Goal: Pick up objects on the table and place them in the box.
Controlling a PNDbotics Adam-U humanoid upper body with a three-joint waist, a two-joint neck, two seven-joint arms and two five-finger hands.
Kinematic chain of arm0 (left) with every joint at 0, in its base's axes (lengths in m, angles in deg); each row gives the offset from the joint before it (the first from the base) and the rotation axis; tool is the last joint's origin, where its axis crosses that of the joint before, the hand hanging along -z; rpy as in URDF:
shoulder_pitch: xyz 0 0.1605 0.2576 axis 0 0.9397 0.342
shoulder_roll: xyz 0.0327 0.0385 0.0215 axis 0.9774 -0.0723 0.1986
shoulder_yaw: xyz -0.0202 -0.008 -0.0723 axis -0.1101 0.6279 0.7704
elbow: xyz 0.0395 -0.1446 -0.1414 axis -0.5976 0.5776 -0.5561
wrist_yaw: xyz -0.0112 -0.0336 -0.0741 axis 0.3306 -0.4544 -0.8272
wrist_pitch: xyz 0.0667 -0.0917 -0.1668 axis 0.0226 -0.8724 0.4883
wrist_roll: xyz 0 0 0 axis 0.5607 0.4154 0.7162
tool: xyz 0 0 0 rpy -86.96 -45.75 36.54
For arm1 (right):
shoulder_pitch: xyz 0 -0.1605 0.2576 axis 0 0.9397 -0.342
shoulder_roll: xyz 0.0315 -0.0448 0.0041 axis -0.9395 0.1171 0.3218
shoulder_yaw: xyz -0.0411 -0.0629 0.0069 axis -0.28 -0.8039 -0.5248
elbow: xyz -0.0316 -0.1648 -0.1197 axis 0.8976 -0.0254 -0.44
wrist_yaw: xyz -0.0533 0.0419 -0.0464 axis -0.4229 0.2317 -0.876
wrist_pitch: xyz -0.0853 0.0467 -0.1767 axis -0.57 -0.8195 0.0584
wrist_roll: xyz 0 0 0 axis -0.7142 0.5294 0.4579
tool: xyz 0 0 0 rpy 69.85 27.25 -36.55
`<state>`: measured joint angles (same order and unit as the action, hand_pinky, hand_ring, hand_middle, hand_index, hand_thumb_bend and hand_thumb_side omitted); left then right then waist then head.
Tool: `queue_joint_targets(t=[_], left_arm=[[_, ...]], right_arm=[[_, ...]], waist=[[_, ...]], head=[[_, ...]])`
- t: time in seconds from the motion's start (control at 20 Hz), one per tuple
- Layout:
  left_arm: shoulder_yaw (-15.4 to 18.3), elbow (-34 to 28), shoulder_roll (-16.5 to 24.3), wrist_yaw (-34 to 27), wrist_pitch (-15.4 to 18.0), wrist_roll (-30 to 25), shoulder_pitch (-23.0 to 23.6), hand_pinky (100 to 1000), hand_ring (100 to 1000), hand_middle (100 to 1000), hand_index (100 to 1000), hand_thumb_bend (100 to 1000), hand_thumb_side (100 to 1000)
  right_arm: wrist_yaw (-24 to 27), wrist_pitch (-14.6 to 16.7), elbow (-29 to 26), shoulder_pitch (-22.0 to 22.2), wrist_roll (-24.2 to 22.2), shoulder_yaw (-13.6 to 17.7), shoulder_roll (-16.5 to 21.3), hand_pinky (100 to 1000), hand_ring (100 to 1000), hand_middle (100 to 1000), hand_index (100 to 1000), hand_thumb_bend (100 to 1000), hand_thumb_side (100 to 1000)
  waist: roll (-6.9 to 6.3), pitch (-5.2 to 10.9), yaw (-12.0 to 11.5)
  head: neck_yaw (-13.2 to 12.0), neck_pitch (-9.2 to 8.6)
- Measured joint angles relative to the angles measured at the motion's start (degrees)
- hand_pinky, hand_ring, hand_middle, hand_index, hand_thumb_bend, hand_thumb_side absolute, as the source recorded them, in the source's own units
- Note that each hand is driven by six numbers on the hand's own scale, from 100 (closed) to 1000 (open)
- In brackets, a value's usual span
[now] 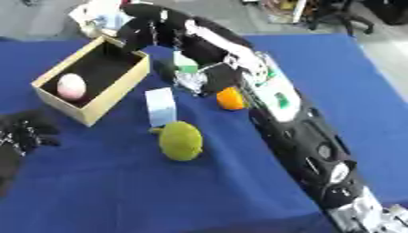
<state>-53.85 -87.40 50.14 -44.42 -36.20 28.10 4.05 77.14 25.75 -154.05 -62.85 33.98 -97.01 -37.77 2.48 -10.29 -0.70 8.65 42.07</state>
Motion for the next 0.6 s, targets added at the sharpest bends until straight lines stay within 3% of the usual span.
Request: queue_joint_targets(t=[0.4,0.6], left_arm=[[0.0,0.0,0.0,0.0,-0.01,0.02,0.0,639,705,642,828,100,919],[0.09,-0.01,0.0,-0.38,0.14,0.64,0.0,634,689,616,816,100,895]], right_arm=[[0.0,-0.01,0.22,0.0,-0.01,0.0,0.0,847,802,830,1000,100,385],[-0.68,-0.03,1.37,0.0,-0.03,0.05,0.04,855,817,855,1000,100,344]], waist=[[0.0,0.0,0.01],[0.0,0.0,0.0]], head=[[0.03,0.0],[0.21,0.0]])
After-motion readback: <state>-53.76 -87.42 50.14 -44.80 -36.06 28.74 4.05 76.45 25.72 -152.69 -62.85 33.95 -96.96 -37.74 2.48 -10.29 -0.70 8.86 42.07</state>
